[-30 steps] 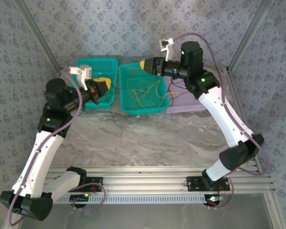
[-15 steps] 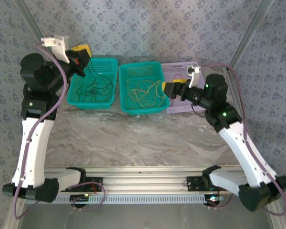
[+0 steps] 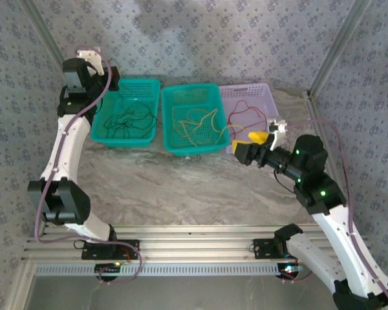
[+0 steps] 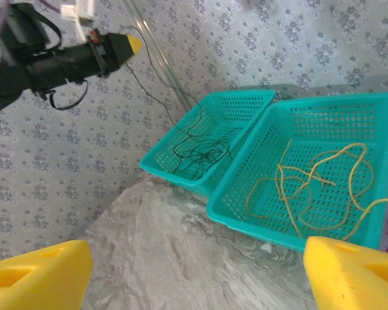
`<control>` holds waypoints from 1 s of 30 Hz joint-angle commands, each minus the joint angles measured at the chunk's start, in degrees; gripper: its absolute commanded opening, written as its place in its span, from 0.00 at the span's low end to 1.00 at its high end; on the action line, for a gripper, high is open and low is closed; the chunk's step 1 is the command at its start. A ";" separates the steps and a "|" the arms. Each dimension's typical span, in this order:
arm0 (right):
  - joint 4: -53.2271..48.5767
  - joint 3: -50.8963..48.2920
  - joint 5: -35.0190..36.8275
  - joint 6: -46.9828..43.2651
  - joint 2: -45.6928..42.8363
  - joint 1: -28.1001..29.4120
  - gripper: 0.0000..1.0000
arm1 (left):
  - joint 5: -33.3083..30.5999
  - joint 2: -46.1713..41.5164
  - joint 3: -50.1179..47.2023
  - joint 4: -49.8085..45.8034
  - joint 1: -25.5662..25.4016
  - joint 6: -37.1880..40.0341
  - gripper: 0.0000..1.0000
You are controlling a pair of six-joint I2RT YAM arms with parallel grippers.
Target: Untangle the cables
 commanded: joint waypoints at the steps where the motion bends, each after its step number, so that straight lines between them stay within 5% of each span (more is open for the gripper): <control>1: -5.11 -1.11 2.09 -3.05 -2.24 0.28 0.87 | -2.77 2.31 -1.48 4.71 0.90 0.00 0.00; 8: -5.11 -3.75 2.94 -2.66 -3.00 0.09 0.88 | -1.01 8.17 -9.20 7.76 0.42 -2.28 0.01; 15: -7.59 -5.73 11.76 -0.31 -1.63 -1.28 1.00 | -2.41 8.64 -14.27 9.28 -0.69 -4.58 0.76; 20: -10.06 -7.43 25.47 0.32 -0.13 -4.39 1.00 | -6.19 2.96 -17.11 7.32 -2.41 -6.29 0.99; 30: 2.78 -20.45 55.17 -4.69 2.03 -12.38 1.00 | -20.92 -16.58 -32.51 7.03 -5.58 -10.36 1.00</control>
